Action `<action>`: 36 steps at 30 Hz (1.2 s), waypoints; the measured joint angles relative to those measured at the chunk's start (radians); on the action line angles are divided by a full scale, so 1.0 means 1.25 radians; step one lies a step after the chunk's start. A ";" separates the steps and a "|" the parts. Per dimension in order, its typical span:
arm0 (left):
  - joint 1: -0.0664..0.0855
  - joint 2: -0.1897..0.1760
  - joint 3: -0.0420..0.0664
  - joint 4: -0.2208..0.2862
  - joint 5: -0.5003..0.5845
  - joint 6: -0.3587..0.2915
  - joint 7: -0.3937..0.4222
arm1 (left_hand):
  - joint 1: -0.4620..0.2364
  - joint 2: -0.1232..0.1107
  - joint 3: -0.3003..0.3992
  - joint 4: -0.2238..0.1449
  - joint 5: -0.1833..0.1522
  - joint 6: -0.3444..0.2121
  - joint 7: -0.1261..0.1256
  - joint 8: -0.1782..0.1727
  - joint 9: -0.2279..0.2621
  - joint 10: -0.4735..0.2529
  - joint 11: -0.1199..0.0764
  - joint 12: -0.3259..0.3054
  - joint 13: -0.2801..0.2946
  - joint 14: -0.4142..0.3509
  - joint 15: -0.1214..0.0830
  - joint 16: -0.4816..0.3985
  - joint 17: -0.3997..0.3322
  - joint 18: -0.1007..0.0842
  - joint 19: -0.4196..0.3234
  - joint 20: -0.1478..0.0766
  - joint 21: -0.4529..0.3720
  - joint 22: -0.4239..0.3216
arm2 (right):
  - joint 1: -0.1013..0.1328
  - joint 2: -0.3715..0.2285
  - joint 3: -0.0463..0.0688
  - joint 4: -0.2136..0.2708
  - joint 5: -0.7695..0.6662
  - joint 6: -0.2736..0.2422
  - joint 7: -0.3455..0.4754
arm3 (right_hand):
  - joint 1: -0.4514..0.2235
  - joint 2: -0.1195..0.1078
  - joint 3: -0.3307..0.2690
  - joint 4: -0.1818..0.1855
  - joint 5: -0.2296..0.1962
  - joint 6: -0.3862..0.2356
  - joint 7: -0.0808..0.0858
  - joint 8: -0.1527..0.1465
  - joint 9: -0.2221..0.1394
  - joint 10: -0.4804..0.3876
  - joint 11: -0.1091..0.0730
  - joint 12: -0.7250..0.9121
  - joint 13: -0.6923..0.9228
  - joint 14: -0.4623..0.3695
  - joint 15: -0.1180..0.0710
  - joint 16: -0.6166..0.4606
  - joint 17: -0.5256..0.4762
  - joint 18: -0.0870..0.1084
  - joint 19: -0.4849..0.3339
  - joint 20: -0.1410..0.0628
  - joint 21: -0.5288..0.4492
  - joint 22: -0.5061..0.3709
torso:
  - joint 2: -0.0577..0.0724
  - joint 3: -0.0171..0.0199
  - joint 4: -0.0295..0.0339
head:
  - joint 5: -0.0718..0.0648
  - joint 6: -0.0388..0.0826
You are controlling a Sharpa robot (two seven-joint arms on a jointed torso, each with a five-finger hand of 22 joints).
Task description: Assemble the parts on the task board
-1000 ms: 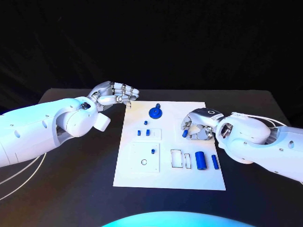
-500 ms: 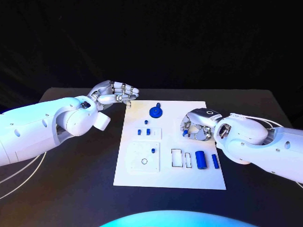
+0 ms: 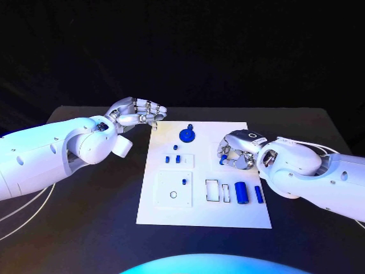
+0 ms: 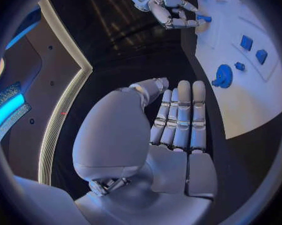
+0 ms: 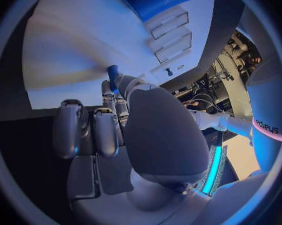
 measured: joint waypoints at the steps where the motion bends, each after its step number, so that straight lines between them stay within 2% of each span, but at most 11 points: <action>1: 0.000 0.000 0.000 0.000 0.000 0.000 0.000 | 0.000 0.000 0.000 0.000 0.000 0.000 0.000 0.000 0.000 0.000 0.000 0.000 0.000 0.000 0.000 0.000 0.000 0.000 0.000 0.000 0.000 0.000 | 0.000 0.000 0.000 0.002 -0.002 -0.002 -0.001 | 0.000 0.000 0.005 -0.002 0.000 0.002 -0.002 0.001 0.004 0.001 0.001 -0.003 0.000 0.000 0.000 0.001 0.001 0.000 0.002 -0.002 0.004 0.000 | 0.000 0.0000 0.0001 | 0.000 0.000; 4: 0.000 0.000 0.000 -0.001 0.000 0.000 0.000 | 0.000 0.000 0.000 0.000 0.000 0.000 0.000 0.000 0.000 0.000 0.000 0.000 0.000 0.000 0.000 0.000 0.000 0.000 0.000 0.000 0.000 0.000 | 0.000 -0.004 0.000 0.011 -0.006 -0.010 -0.002 | -0.003 0.000 0.011 -0.007 -0.005 0.002 -0.002 0.004 0.011 0.004 0.004 -0.011 0.001 0.000 0.000 0.001 0.001 0.000 0.002 -0.002 0.007 0.000 | 0.000 -0.0002 0.0005 | 0.000 0.001; 5: 0.000 0.000 0.000 -0.001 0.000 0.000 -0.001 | 0.000 0.000 0.000 0.000 0.000 0.000 0.000 0.000 0.000 0.000 0.000 0.000 0.000 0.000 0.000 0.000 0.000 0.000 0.000 0.000 0.000 0.000 | 0.000 -0.007 0.000 0.016 -0.007 -0.014 -0.003 | -0.013 -0.003 0.037 -0.033 -0.006 0.003 -0.003 0.009 0.014 0.004 0.004 -0.013 0.001 0.000 0.000 0.001 0.001 0.000 0.002 -0.002 0.008 0.000 | 0.000 -0.0002 0.0005 | 0.000 0.001; 6: 0.000 0.000 0.000 -0.001 0.000 0.000 -0.001 | 0.000 0.000 0.000 0.000 0.000 0.000 0.000 0.000 0.000 0.000 0.000 0.000 0.000 0.000 0.000 0.000 0.000 0.000 0.000 0.000 0.000 0.000 | 0.001 -0.009 0.001 0.020 -0.007 -0.017 -0.003 | -0.018 -0.006 0.049 -0.045 -0.008 0.004 -0.004 0.010 0.016 0.004 0.004 -0.016 0.001 0.000 0.000 0.001 0.001 0.000 0.002 -0.002 0.008 0.000 | 0.000 -0.0002 0.0005 | 0.000 0.001; 13: 0.000 0.001 0.000 -0.004 0.000 0.000 -0.001 | 0.000 0.000 0.000 0.000 0.000 0.000 0.000 0.000 0.000 0.000 0.000 0.000 0.000 0.000 0.000 0.000 0.000 0.000 0.000 0.000 0.000 0.001 | 0.014 -0.029 0.007 0.069 -0.005 -0.035 -0.004 | -0.030 -0.006 0.055 -0.051 -0.009 0.005 -0.005 0.012 0.017 0.007 0.007 -0.019 0.001 0.000 0.000 0.001 0.001 0.000 0.002 -0.002 0.009 0.000 | 0.000 -0.0006 0.0011 | 0.004 0.001; 16: 0.000 0.002 0.000 -0.004 0.000 0.000 -0.001 | 0.000 0.000 0.000 0.000 0.000 0.000 0.000 0.000 0.000 0.000 0.000 0.000 0.000 0.000 0.000 0.000 0.000 0.000 0.000 0.000 0.000 0.001 | 0.024 -0.037 0.011 0.101 -0.001 -0.043 -0.004 | -0.033 -0.006 0.061 -0.056 -0.011 0.005 -0.005 0.012 0.017 0.007 0.007 -0.021 0.001 0.000 0.000 0.001 0.002 0.000 0.002 -0.002 0.011 0.000 | -0.001 -0.0007 0.0011 | 0.006 0.000; 21: 0.000 0.004 0.000 -0.005 0.000 0.000 -0.001 | 0.000 0.000 0.000 0.000 0.000 0.000 0.000 0.000 0.000 0.000 0.000 0.000 0.000 0.000 0.000 0.000 0.000 0.000 0.000 0.000 0.000 0.001 | 0.028 -0.024 0.012 0.138 0.003 -0.053 -0.003 | -0.038 -0.008 0.062 -0.057 -0.002 0.005 -0.005 0.012 0.020 0.007 0.007 -0.022 0.001 0.000 0.000 0.001 0.002 0.000 0.002 -0.002 0.011 0.000 | -0.001 -0.0009 0.0008 | 0.012 -0.001; 24: 0.000 0.007 0.000 -0.007 0.000 0.000 -0.001 | 0.000 0.000 0.000 0.000 0.000 0.000 0.000 0.000 0.000 0.000 0.000 0.000 0.000 0.000 0.000 0.000 0.000 0.000 0.000 0.000 0.000 0.001 | 0.021 0.006 0.012 0.150 0.003 -0.058 0.000 | -0.041 -0.012 0.072 -0.067 0.001 0.004 -0.005 0.012 0.022 0.007 0.007 -0.028 0.001 0.000 0.000 0.001 0.001 0.000 0.002 -0.002 0.011 0.000 | -0.001 -0.0003 0.0001 | 0.017 -0.002; 28: 0.000 0.010 0.000 -0.007 0.000 0.001 -0.001 | 0.000 0.000 0.000 0.000 0.000 0.000 0.000 0.000 0.000 0.000 0.000 0.000 0.000 0.000 0.000 0.000 0.000 0.000 0.000 0.000 0.000 0.000 | 0.000 0.051 0.007 0.152 0.003 -0.062 0.006 | -0.046 -0.016 0.083 -0.078 0.002 0.005 -0.005 0.012 0.023 0.010 0.010 -0.031 0.001 0.000 0.000 0.001 -0.001 0.000 0.002 -0.002 0.011 0.000 | -0.002 -0.0007 0.0004 | 0.022 -0.002; 36: -0.001 0.011 0.000 -0.007 0.000 0.001 -0.001 | 0.000 0.000 0.000 0.000 0.000 0.000 0.000 0.000 0.000 0.000 0.000 0.000 0.000 0.000 0.000 0.000 0.000 0.000 0.000 0.000 0.000 0.001 | -0.036 0.109 0.000 0.129 -0.009 -0.071 0.024 | -0.054 -0.017 0.089 -0.085 0.002 0.005 -0.005 0.012 0.023 0.010 0.010 -0.033 0.001 0.000 0.001 0.001 -0.003 0.000 0.002 -0.002 0.011 0.000 | -0.002 -0.0012 0.0005 | 0.031 -0.002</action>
